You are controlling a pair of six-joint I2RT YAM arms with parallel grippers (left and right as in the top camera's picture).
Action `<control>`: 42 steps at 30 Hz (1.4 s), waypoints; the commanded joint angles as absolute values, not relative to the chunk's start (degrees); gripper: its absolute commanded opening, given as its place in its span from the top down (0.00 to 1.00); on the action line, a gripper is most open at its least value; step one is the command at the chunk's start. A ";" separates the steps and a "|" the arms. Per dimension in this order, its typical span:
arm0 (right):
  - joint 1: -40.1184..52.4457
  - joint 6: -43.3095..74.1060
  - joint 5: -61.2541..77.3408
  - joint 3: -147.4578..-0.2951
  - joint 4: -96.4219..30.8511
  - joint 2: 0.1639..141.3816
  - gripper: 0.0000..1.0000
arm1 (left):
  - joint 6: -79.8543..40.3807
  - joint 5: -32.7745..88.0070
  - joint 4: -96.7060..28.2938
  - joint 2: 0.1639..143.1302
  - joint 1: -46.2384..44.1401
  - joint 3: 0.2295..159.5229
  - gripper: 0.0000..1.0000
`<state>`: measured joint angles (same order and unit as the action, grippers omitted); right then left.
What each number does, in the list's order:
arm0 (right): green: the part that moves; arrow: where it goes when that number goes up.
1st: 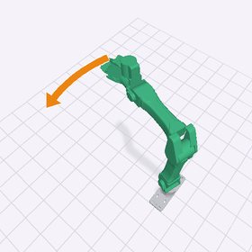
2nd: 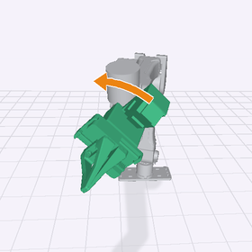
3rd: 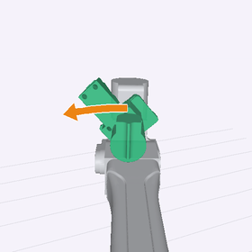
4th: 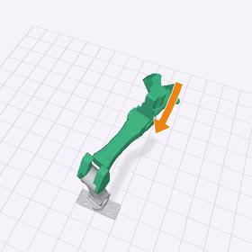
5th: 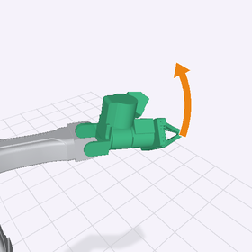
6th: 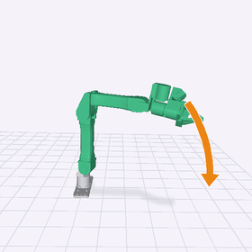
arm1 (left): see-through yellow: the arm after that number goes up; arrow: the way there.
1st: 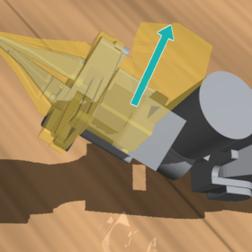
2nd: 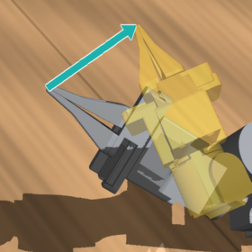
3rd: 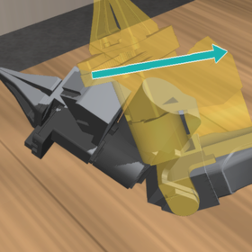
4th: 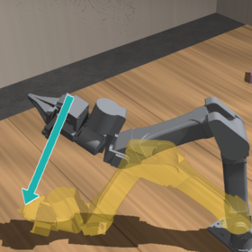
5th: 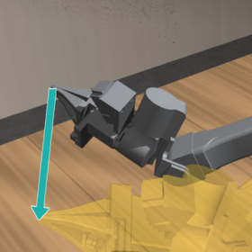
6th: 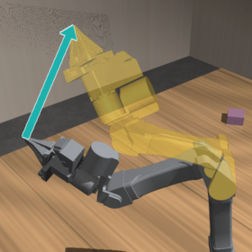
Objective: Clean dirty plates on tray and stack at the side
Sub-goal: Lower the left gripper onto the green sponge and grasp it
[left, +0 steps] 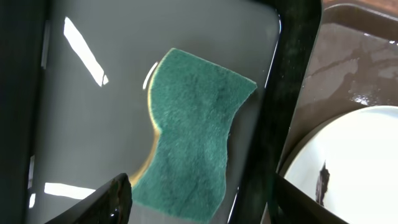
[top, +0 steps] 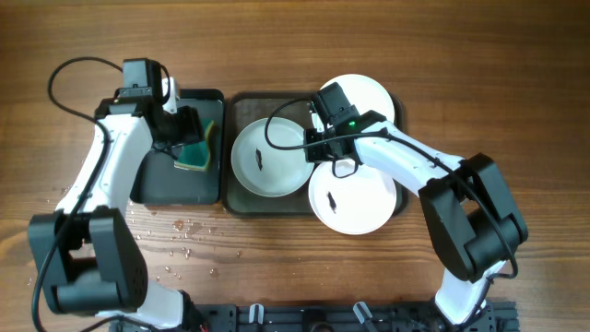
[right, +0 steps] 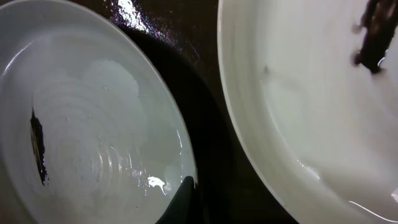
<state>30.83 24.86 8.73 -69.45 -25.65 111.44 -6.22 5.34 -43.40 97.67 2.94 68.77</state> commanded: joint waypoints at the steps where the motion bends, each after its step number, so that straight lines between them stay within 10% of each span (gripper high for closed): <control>1: 30.70 25.52 8.38 -68.88 -25.52 110.41 0.95 | -4.40 4.80 -42.00 101.01 1.32 68.23 0.33; 42: 30.70 25.50 8.38 -68.88 -25.52 110.41 0.95 | -3.44 -0.14 -34.24 105.86 -0.21 63.64 0.44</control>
